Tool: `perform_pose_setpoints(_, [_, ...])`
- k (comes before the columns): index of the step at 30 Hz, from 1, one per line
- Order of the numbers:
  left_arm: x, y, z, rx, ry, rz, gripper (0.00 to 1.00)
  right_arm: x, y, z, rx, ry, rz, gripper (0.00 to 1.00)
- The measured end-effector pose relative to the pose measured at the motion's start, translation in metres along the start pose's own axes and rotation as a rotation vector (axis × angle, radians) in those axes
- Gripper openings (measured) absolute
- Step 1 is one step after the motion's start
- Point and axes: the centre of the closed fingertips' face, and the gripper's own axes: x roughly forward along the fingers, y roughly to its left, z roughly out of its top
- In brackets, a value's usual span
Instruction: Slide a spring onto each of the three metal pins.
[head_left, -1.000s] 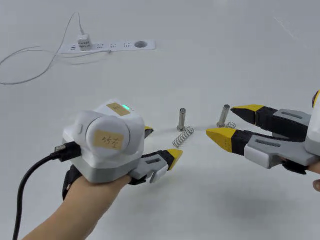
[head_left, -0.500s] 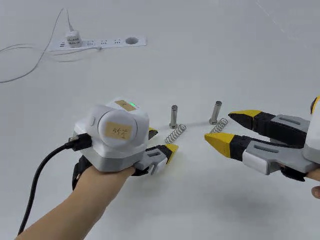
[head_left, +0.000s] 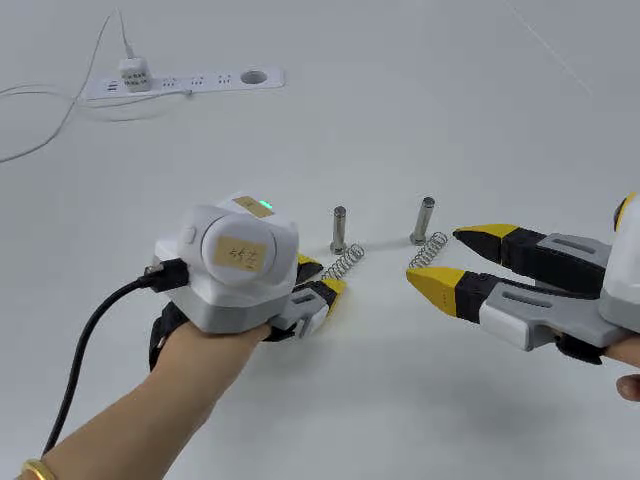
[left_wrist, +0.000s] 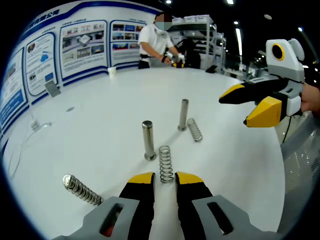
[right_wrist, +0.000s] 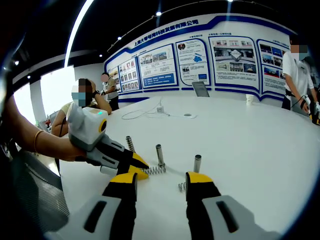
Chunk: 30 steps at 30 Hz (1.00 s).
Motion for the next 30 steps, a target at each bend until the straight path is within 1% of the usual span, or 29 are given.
perform_pose_setpoints(3, [0.0, 0.001, -0.001, 0.009, 0.002, 0.008, 0.12, 0.0, -0.001, 0.0, 0.005, -0.001, -0.005, 0.4])
perform_pose_setpoints(5, [0.0, 0.001, 0.0, 0.012, 0.0, 0.011, 0.11, 0.001, 0.0, -0.001, 0.01, 0.001, -0.006, 0.4])
perform_pose_setpoints(10, [0.0, 0.001, -0.001, 0.041, 0.001, 0.017, 0.1, 0.003, 0.002, -0.001, 0.028, 0.003, -0.003, 0.4])
perform_pose_setpoints(13, [-0.002, 0.001, -0.002, 0.049, 0.0, 0.017, 0.1, 0.004, 0.003, 0.0, 0.046, -0.001, -0.001, 0.41])
perform_pose_setpoints(15, [-0.003, 0.002, -0.002, 0.052, -0.002, 0.026, 0.1, 0.005, 0.004, 0.0, 0.069, 0.007, -0.003, 0.42])
perform_pose_setpoints(18, [-0.008, 0.002, 0.001, 0.049, -0.019, 0.029, 0.1, 0.005, 0.004, 0.003, 0.081, -0.003, -0.003, 0.42])
perform_pose_setpoints(23, [-0.018, 0.003, 0.006, 0.032, -0.045, 0.033, 0.09, 0.005, 0.004, 0.011, 0.16, -0.036, -0.004, 0.42])
perform_pose_setpoints(26, [-0.027, 0.002, 0.015, -0.01, -0.093, 0.024, 0.09, 0.006, 0.004, 0.016, 0.195, -0.05, -0.001, 0.42])
perform_pose_setpoints(28, [-0.033, 0.0, 0.02, -0.024, -0.116, 0.014, 0.09, 0.007, 0.005, 0.02, 0.206, -0.06, 0.003, 0.42])
perform_pose_setpoints(30, [-0.038, -0.002, 0.023, -0.024, -0.131, 0.009, 0.09, 0.009, 0.006, 0.024, 0.232, -0.069, 0.008, 0.42])
